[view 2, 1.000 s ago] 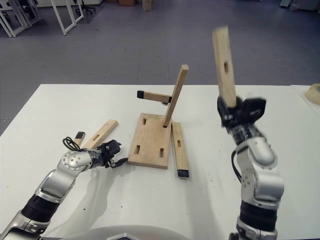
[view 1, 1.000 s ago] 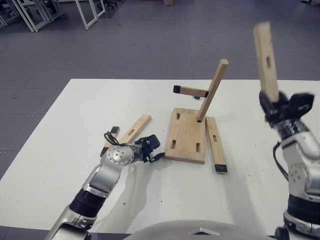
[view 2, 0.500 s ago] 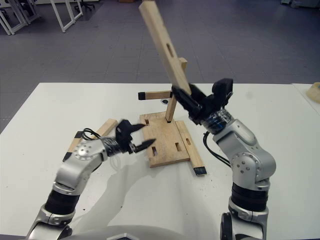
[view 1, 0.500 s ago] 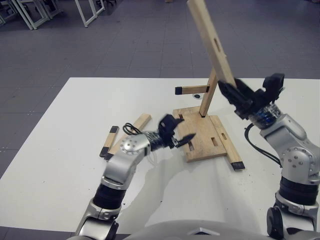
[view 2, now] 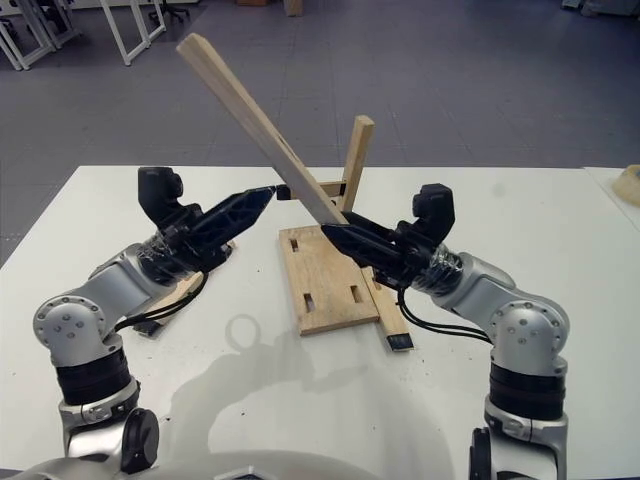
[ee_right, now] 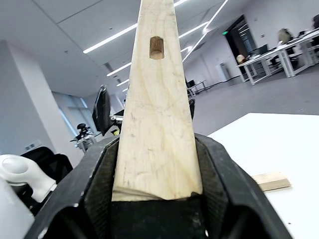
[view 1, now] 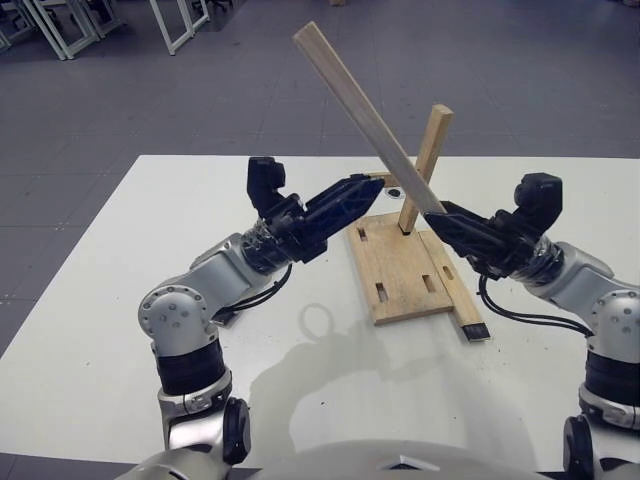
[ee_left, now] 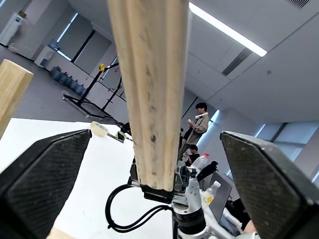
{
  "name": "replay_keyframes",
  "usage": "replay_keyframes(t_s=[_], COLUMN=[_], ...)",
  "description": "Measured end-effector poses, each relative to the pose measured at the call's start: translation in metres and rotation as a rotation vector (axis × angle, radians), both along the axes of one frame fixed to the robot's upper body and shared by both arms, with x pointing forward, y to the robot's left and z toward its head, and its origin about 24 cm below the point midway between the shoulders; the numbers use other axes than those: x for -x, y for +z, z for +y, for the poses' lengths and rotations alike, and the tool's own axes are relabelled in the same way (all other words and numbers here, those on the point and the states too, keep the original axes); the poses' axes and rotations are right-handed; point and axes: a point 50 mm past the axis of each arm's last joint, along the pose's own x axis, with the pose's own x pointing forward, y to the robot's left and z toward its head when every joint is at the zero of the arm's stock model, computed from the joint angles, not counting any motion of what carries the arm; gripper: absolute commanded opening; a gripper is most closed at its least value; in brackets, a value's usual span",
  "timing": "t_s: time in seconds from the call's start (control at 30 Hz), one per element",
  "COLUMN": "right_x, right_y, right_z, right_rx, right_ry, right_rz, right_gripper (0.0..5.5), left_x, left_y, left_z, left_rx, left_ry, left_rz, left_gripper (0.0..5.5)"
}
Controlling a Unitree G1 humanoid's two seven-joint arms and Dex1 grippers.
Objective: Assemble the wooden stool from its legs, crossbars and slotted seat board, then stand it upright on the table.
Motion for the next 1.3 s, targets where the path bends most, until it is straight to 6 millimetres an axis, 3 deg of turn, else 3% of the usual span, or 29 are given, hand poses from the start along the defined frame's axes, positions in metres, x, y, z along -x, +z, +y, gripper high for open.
replay_keyframes(t_s=[0.2,0.7,0.93,0.97,1.1,1.3], right_x=[0.005,0.008,0.007,0.007,0.005,-0.001], right_y=[-0.004,-0.012,-0.014,-0.015,-0.014,-0.034], right_z=[0.009,0.008,0.007,0.007,0.003,-0.020], right_rx=[0.003,0.046,0.061,0.063,0.107,0.353], right_ry=[0.085,0.110,0.125,0.127,0.093,-0.004], right_rz=[0.005,0.009,0.007,0.006,-0.021,-0.050], right_gripper=[2.04,2.04,2.04,2.49,3.01,3.01], left_x=[0.000,0.002,0.003,0.003,-0.004,-0.020], left_y=[0.006,0.010,0.007,0.007,0.005,0.018], left_z=[-0.005,0.000,0.002,0.002,0.009,0.052], left_rx=[0.030,-0.003,-0.027,-0.027,0.008,0.014], left_ry=[-0.016,-0.038,-0.052,-0.055,-0.014,0.209], left_rz=[0.040,0.016,0.028,0.028,0.054,0.009], left_gripper=[4.77,2.20,2.17,2.17,2.09,2.08])
